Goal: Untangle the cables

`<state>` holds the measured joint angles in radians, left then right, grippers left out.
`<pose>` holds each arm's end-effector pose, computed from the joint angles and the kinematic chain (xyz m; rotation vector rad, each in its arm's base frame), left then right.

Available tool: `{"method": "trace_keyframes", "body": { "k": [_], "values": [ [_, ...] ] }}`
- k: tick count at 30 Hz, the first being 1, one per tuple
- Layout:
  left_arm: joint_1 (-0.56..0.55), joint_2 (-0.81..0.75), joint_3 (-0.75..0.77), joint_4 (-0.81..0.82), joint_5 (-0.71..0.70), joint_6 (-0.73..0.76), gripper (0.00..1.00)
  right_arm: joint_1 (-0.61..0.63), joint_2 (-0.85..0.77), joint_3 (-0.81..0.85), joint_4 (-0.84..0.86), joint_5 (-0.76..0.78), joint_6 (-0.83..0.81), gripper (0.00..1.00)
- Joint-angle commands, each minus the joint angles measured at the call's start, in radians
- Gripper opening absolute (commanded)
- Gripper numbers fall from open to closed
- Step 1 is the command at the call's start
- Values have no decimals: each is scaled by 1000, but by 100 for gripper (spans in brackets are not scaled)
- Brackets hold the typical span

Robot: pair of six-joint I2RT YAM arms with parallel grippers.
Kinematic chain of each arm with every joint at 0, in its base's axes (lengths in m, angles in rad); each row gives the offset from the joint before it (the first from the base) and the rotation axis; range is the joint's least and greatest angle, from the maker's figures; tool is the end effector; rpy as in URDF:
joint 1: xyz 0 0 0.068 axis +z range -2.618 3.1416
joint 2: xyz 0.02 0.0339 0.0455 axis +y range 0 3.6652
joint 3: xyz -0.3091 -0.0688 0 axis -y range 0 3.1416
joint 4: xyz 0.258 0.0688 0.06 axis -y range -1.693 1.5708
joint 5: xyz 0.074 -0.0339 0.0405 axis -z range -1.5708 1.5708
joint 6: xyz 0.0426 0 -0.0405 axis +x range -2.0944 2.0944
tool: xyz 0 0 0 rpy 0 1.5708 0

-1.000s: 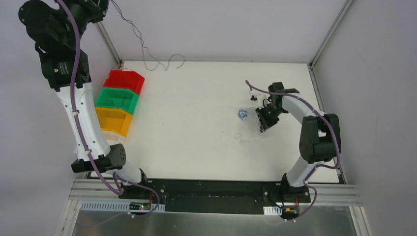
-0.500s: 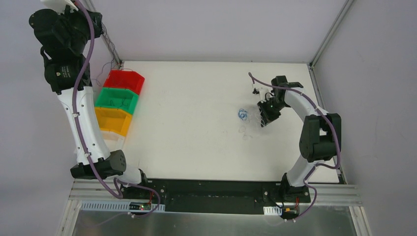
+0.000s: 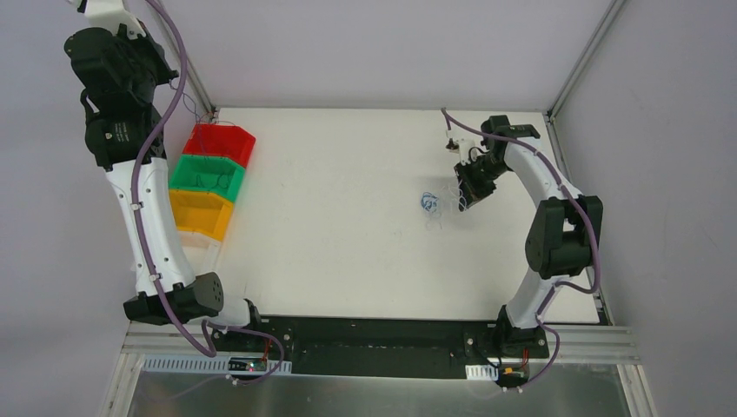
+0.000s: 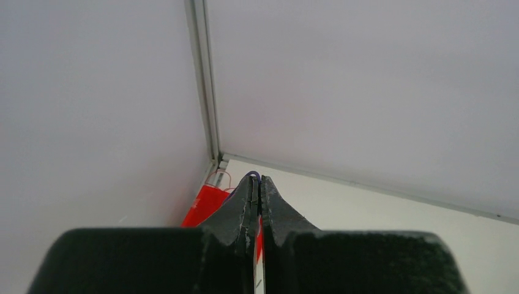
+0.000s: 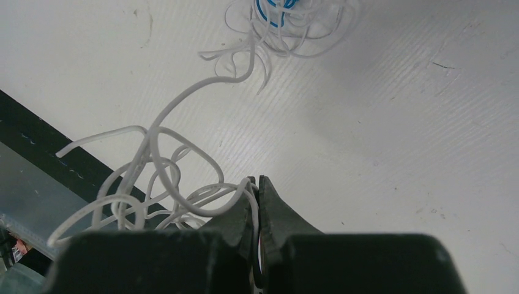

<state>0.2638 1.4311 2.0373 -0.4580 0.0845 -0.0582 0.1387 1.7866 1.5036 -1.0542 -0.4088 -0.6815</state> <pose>0.2616 0.0669 0.6331 -0.1591 1.4151 0.1096 0.3709 0.0689 0.2910 -1.1672 2.5156 0.4665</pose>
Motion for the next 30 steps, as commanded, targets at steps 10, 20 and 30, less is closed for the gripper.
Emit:
{"method": "trace_keyframes", "body": {
  "k": [10,20,30],
  "values": [
    [35,22,-45,139,-176,215,0,-2,52,187,-200,6,-23,0],
    [89,-12,-319,265,-144,234,0,2,48,204,-244,25,-32,0],
    [121,5,-608,445,-47,217,0,8,38,189,-245,24,-11,0]
  ]
}}
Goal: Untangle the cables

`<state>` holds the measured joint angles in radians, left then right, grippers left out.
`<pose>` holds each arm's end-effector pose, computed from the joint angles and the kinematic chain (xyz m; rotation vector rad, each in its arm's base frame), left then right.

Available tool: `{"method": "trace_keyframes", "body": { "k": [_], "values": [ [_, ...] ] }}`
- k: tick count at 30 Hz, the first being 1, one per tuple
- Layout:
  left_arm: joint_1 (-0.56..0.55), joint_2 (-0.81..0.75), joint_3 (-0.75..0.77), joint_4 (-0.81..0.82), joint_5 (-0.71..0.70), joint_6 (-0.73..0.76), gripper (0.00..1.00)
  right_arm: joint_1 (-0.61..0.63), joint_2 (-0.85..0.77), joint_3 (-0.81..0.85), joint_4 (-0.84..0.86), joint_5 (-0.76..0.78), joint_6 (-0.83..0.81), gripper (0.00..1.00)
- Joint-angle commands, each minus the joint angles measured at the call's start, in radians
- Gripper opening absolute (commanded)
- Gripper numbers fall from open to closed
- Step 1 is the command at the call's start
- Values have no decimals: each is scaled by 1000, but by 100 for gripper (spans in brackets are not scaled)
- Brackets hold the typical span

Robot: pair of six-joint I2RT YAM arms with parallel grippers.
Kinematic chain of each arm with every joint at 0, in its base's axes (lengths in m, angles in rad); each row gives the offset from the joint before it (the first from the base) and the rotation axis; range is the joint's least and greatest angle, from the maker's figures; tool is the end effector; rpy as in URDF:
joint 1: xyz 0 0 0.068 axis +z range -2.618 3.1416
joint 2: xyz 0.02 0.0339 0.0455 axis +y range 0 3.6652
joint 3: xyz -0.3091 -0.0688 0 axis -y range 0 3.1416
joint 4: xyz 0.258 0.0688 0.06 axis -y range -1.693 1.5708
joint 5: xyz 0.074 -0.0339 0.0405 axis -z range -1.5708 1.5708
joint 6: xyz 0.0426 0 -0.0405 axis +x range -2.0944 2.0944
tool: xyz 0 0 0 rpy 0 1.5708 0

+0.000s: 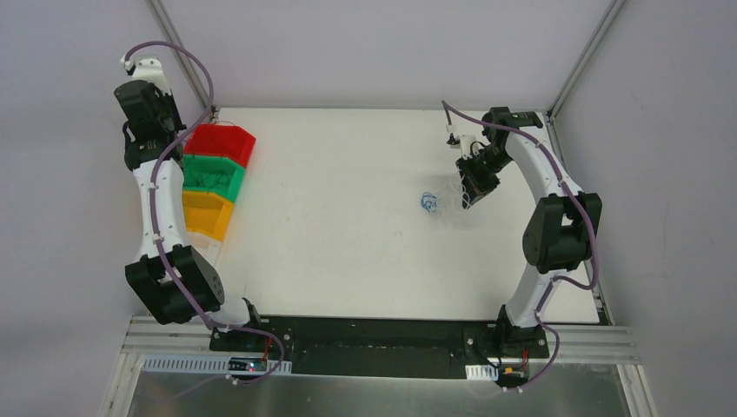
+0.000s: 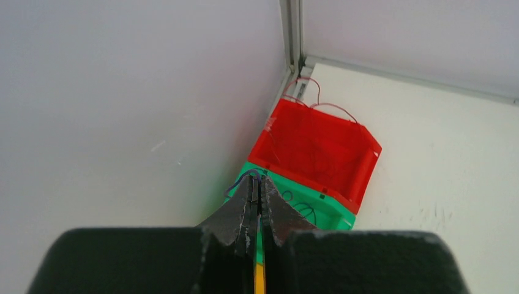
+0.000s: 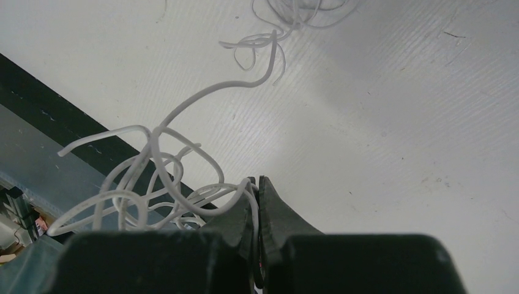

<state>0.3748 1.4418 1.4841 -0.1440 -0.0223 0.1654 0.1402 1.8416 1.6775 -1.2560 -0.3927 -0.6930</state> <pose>0.3267 0.1295 0.4791 -0.1936 1.6791 0.4255 0.3780 0.0698 0.3163 -1.1929 2.5900 0.4869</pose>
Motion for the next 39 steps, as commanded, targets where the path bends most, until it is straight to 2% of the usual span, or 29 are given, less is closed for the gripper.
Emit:
{"method": "trace_keyframes", "body": {
  "k": [1,7,10,16,23,27,31,34,39],
  "values": [
    [11,0,-73,137,66,-17,0,9,-18,14,-43,7,2,0],
    [11,11,-168,164,153,-101,0,18,-20,7,-39,10,14,0],
    [10,20,-210,158,133,-98,0,21,-19,11,-36,9,22,0],
    [11,108,-264,149,33,5,0,25,-18,19,-48,20,28,0],
    [15,289,-194,149,-87,69,0,35,-12,49,-79,37,27,0],
    [16,368,-118,84,-135,100,0,43,-8,59,-81,37,36,0],
    [16,367,-110,77,-156,130,20,47,-11,53,-71,28,42,0],
    [17,372,-82,55,-198,178,30,47,-16,37,-59,25,43,0],
    [19,301,-59,22,-185,204,57,47,-20,26,-43,15,42,0]
  ]
}}
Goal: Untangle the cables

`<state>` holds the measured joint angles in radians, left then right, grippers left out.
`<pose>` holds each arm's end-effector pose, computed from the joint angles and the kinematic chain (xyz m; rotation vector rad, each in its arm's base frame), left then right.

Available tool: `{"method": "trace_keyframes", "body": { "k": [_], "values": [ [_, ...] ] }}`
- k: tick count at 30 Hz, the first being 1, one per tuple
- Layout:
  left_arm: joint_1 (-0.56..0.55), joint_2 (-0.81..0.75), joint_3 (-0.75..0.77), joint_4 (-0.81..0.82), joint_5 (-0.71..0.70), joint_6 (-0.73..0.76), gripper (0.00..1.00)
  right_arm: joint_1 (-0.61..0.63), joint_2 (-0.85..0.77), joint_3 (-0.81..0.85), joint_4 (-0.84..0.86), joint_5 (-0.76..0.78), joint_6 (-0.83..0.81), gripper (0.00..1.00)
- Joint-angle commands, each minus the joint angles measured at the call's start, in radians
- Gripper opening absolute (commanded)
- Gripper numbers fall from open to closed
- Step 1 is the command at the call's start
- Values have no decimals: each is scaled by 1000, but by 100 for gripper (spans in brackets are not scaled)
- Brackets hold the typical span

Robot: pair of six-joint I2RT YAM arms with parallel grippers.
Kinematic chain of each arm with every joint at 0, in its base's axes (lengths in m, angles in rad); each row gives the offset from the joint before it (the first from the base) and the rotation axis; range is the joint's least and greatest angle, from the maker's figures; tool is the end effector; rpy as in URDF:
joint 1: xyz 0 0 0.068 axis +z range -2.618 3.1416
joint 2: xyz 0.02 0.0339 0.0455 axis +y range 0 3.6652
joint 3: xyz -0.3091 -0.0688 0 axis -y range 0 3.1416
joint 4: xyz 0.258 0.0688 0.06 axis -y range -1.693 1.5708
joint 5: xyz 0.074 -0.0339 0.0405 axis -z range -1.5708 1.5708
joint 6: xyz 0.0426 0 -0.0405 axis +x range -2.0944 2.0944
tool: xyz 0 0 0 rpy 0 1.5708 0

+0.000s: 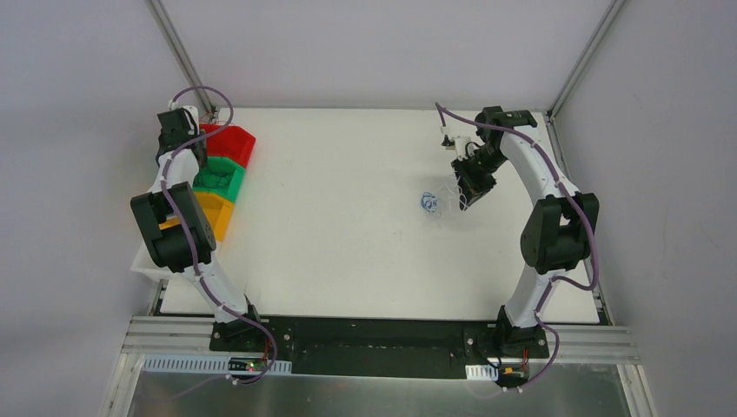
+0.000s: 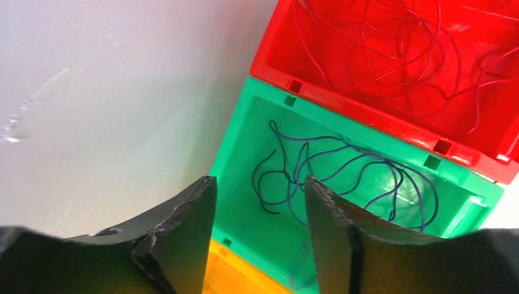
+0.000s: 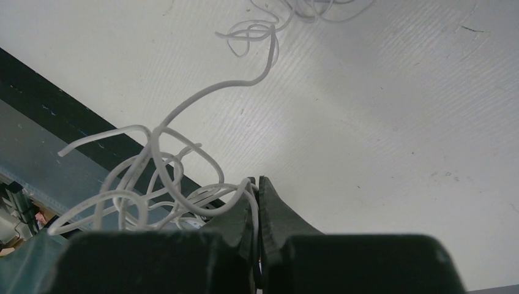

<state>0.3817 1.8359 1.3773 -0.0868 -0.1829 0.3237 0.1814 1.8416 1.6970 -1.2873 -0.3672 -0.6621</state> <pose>0.4221 0.1778 0.2913 -0.1744 2.1601 0.6071 0.3734 0.0840 0.3209 -1.2143 2.6154 0.4723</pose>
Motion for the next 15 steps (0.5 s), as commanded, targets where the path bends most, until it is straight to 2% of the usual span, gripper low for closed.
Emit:
{"method": "trace_keyframes", "body": {
  "k": [1,6,7,10,15],
  "values": [
    [13,-104,63,-49,-25,51,62,6,-22,4,-7,-15,13,0],
    [13,-135,158,-152,-46,104,95,7,-28,8,19,-52,28,0],
    [13,-152,175,-175,-36,106,98,8,-30,13,26,-66,34,0],
    [11,-225,198,-234,61,54,99,21,-40,44,48,-129,67,0],
    [-1,-385,185,-313,427,-54,99,90,-69,196,90,-279,183,0]
  ]
}}
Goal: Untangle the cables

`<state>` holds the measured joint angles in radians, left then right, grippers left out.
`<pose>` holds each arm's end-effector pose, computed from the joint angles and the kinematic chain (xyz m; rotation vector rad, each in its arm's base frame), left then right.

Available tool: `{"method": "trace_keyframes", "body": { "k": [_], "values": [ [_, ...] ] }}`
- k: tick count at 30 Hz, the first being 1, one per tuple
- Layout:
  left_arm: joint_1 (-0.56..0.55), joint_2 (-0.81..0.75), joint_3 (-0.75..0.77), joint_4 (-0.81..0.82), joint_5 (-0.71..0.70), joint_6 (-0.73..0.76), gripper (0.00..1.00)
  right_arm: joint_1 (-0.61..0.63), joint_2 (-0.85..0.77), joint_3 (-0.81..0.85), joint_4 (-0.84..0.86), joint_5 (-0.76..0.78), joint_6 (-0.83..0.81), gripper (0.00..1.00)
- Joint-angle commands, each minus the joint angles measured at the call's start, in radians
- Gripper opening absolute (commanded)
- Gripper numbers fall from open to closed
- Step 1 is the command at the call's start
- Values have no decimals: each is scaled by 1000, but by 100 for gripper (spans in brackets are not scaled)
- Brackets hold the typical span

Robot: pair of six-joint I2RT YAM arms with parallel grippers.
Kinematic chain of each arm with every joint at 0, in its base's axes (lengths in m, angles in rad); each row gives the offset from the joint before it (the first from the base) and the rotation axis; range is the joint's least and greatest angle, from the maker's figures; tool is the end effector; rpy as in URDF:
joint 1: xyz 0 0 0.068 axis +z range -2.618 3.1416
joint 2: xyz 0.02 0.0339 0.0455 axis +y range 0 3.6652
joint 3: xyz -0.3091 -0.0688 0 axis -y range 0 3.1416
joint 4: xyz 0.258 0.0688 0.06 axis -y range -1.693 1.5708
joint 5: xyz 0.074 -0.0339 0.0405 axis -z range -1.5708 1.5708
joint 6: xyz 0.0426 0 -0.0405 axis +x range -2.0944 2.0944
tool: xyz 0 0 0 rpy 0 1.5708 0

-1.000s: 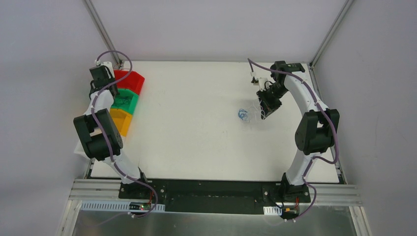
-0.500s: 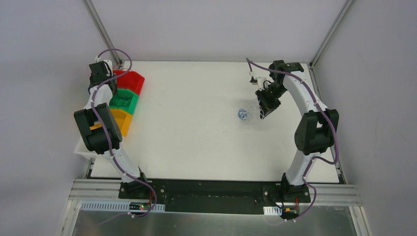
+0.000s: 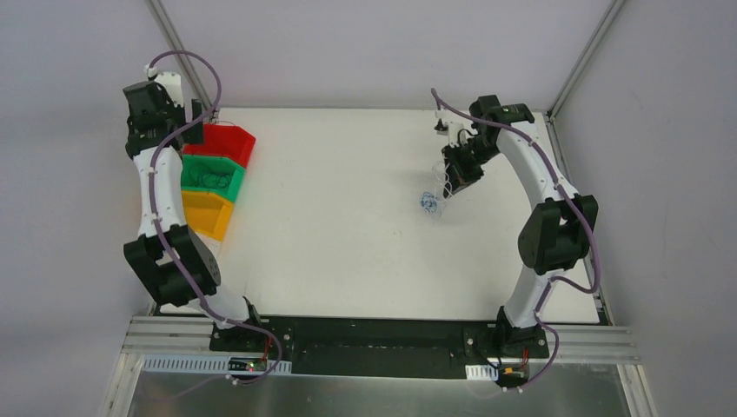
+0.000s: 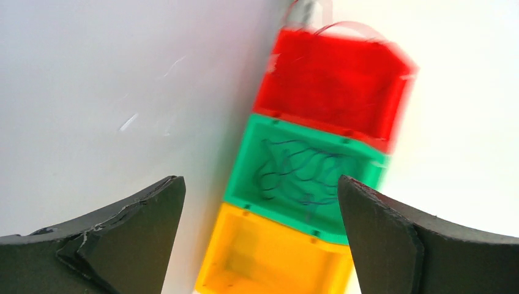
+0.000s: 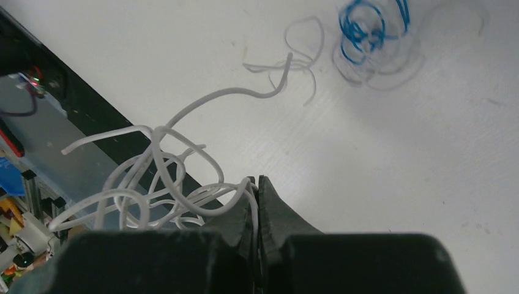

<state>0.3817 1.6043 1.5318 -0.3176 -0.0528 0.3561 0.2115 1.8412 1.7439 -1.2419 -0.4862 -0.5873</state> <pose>0.3702 0.1510 0.4193 -0.0609 1.9981 0.5321 0.3779 0.1015 0.3373 -1.1476 2.5140 0.6130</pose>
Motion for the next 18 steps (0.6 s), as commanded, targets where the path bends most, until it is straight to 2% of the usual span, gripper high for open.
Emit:
{"method": "trace_keyframes", "body": {
  "k": [1,6,8,14,18],
  "values": [
    [-5,-187,18,-85,392,-113,99,76,-74,184,53,-188,138,0],
    [-41,-280,-8,-85,939,-310,99,160,-115,272,137,-280,272,0],
    [-112,-288,-10,-84,1055,-352,99,188,-137,270,183,-302,303,0],
    [-439,-373,-115,-16,1106,-320,99,265,-190,207,311,-351,366,0],
    [-608,-367,-152,41,1105,-341,99,321,-202,179,332,-368,361,0]
  ]
}}
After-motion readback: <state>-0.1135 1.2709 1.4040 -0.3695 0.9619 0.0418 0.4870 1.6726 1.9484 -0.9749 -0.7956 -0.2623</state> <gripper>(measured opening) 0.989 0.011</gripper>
